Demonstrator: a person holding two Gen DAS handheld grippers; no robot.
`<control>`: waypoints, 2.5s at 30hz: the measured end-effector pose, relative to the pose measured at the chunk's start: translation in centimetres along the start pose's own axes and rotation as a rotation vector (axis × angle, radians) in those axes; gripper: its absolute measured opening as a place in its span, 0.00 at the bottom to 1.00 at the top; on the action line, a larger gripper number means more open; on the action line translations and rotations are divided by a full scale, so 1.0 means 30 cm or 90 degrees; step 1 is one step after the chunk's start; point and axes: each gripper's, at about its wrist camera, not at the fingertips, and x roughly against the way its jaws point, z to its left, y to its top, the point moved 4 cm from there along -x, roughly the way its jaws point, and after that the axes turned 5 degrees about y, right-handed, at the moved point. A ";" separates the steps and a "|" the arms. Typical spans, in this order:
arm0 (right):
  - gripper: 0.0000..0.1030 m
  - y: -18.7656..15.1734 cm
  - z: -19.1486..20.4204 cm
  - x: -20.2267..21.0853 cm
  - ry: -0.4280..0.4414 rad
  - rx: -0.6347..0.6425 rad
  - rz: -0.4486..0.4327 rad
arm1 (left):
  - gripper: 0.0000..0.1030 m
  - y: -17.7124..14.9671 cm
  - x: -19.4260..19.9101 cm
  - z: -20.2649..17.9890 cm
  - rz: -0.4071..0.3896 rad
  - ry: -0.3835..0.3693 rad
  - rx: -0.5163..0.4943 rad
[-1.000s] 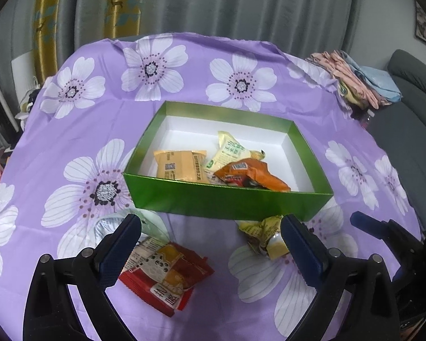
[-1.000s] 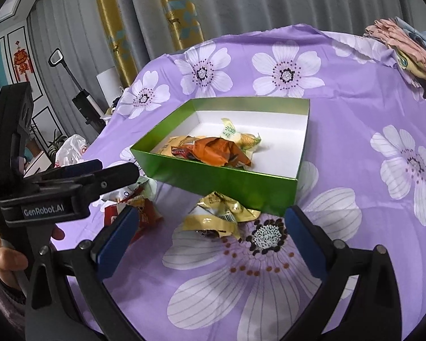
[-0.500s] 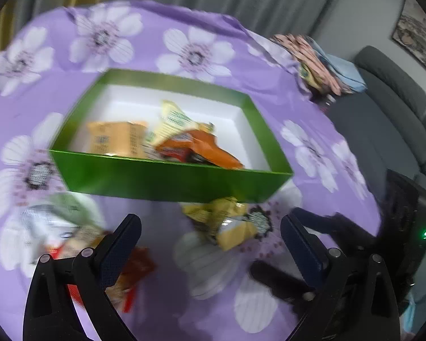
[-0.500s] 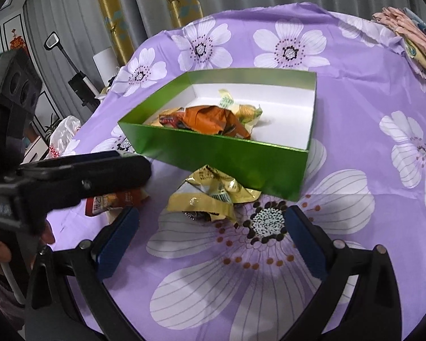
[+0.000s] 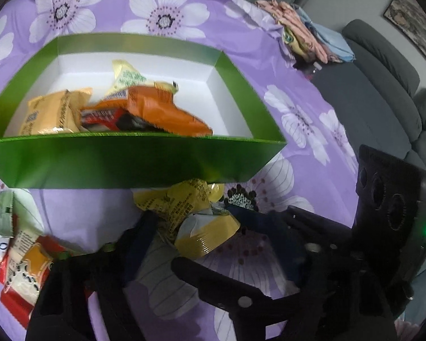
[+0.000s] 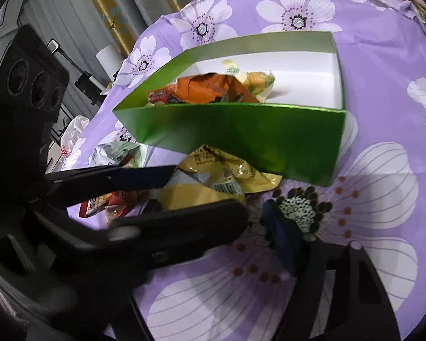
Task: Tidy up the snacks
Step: 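Grasp the gold-yellow wrapper with the right gripper and lift it, then carry the gold-yellow wrapper into the green box and open the right gripper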
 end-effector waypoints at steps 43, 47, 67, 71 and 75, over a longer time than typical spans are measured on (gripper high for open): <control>0.38 0.139 0.166 0.181 -0.015 0.097 -0.102 | 0.49 0.071 0.281 -0.079 -0.127 0.029 -0.051; 0.38 0.202 0.158 0.166 -0.011 0.106 -0.118 | 0.49 0.135 0.289 -0.055 -0.145 0.035 -0.051; 0.41 0.414 0.059 -0.100 -0.038 0.110 -0.055 | 0.49 0.363 0.083 0.184 -0.112 0.019 0.053; 0.43 0.405 0.053 -0.122 -0.045 0.103 -0.035 | 0.49 0.351 0.052 0.215 -0.095 0.017 0.079; 0.57 0.405 0.056 -0.102 -0.067 0.108 -0.037 | 0.53 0.346 0.047 0.225 -0.080 0.023 0.089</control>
